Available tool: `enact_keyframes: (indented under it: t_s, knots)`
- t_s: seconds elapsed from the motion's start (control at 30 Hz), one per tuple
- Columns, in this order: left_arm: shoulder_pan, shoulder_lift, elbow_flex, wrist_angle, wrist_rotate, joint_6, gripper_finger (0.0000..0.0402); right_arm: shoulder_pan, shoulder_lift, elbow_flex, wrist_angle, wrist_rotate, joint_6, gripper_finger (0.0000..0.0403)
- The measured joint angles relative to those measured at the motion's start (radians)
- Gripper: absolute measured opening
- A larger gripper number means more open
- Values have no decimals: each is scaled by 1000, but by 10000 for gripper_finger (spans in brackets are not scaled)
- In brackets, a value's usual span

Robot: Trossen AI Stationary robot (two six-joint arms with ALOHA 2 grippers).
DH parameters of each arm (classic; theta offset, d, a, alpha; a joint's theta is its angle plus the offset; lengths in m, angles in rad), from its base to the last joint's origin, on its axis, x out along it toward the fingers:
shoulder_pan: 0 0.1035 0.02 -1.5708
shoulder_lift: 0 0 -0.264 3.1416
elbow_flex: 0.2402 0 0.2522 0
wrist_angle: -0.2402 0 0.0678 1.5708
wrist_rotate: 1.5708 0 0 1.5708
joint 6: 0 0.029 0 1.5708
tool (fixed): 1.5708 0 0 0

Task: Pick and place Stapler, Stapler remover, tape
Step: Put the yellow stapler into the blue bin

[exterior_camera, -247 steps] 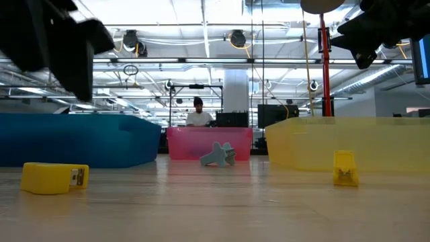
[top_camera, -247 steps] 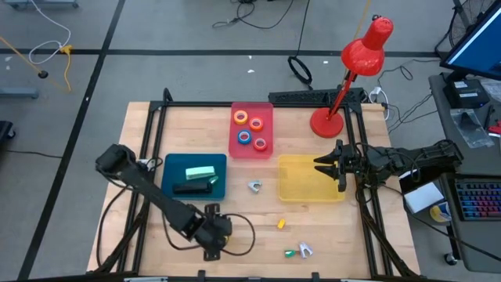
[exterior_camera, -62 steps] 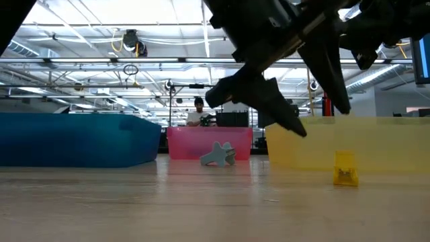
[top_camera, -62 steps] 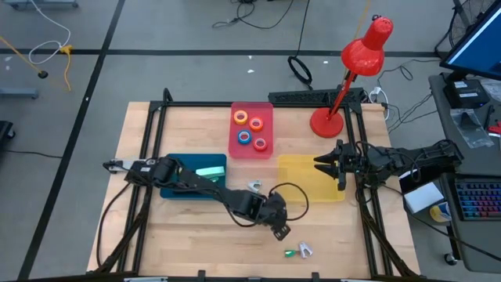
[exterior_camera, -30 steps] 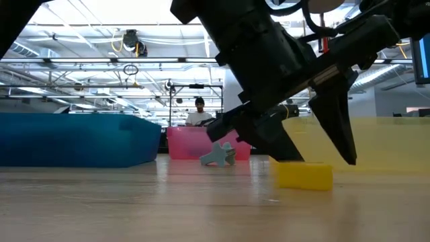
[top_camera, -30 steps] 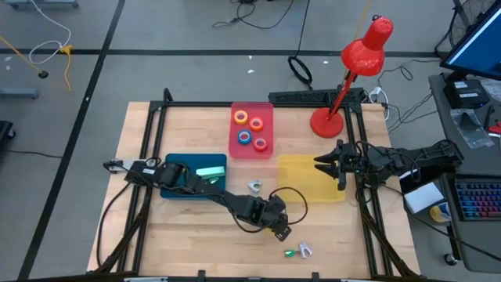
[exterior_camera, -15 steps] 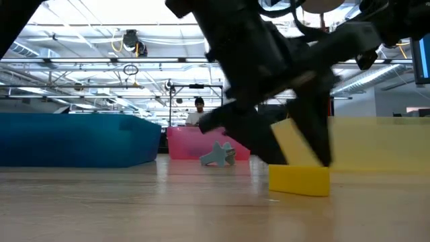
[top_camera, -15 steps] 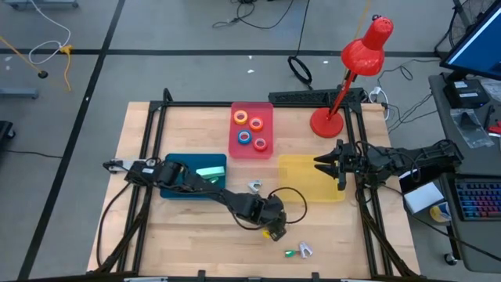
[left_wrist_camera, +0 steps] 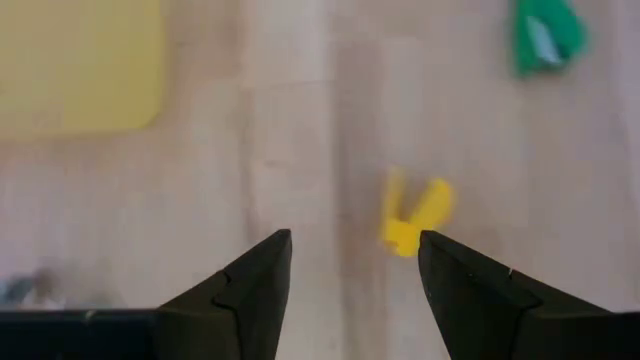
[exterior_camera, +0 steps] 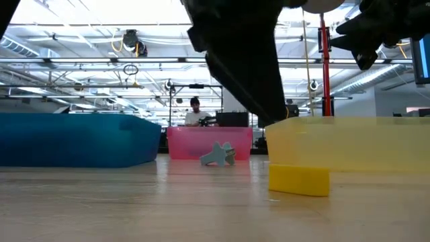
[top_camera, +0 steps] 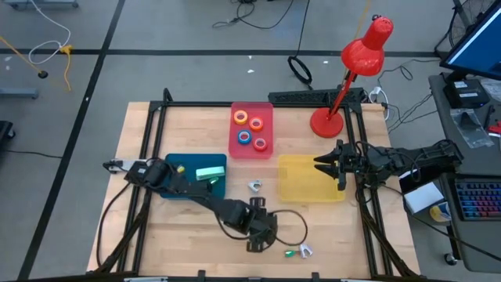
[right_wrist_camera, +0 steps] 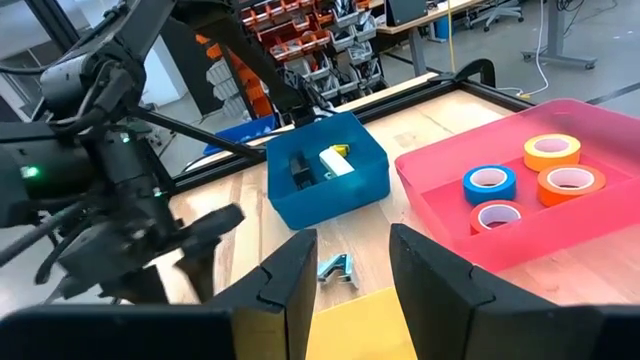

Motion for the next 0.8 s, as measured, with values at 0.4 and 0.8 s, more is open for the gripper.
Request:
enact_keyframes:
  t_s: [0.4,0.8]
  knots:
    - [-9,12,1,79,79,204,218,0,0,0,-3,0,-1,123]
    - [8,86,-1,144,119,252,218,0,0,0,-7,1,-5,123]
